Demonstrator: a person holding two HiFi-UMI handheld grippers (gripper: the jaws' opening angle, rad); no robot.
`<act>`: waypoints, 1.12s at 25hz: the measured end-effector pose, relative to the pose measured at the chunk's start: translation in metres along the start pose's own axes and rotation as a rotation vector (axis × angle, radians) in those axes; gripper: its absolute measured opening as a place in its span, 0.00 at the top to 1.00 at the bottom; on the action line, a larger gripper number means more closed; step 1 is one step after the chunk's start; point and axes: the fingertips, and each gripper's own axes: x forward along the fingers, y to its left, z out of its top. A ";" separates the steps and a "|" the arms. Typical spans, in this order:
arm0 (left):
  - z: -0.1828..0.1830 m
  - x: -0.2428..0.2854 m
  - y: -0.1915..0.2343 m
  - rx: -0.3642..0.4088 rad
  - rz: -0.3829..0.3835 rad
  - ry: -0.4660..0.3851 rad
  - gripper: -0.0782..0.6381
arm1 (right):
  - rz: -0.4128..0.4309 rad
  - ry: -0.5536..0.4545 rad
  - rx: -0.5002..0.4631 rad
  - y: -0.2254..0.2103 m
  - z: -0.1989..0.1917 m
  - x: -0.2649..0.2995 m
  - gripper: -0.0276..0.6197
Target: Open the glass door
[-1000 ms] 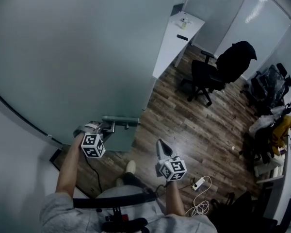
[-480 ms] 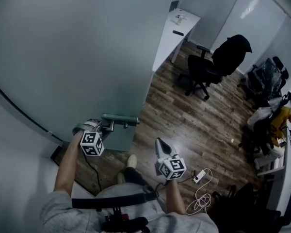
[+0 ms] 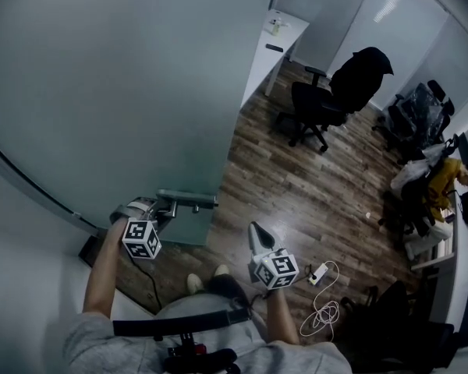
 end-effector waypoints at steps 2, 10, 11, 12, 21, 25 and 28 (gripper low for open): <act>0.002 -0.004 -0.007 0.008 -0.009 -0.002 0.79 | -0.005 0.007 -0.004 0.001 -0.002 -0.004 0.95; 0.003 -0.017 -0.024 0.022 -0.027 -0.011 0.79 | -0.007 0.006 0.006 0.006 -0.003 -0.012 0.95; 0.004 -0.018 -0.027 0.018 -0.034 -0.012 0.78 | -0.006 0.011 0.004 0.006 -0.007 -0.014 0.95; 0.005 -0.019 -0.030 0.015 -0.042 -0.012 0.77 | -0.006 0.015 0.000 0.005 -0.009 -0.015 0.95; 0.004 -0.035 -0.052 0.025 -0.081 -0.005 0.77 | -0.018 0.009 0.010 0.007 -0.012 -0.025 0.95; 0.005 -0.038 -0.057 0.037 -0.077 0.003 0.77 | -0.009 0.014 0.005 0.008 -0.013 -0.029 0.95; 0.005 -0.040 -0.062 0.042 -0.079 0.006 0.77 | -0.008 0.014 0.005 0.007 -0.015 -0.031 0.95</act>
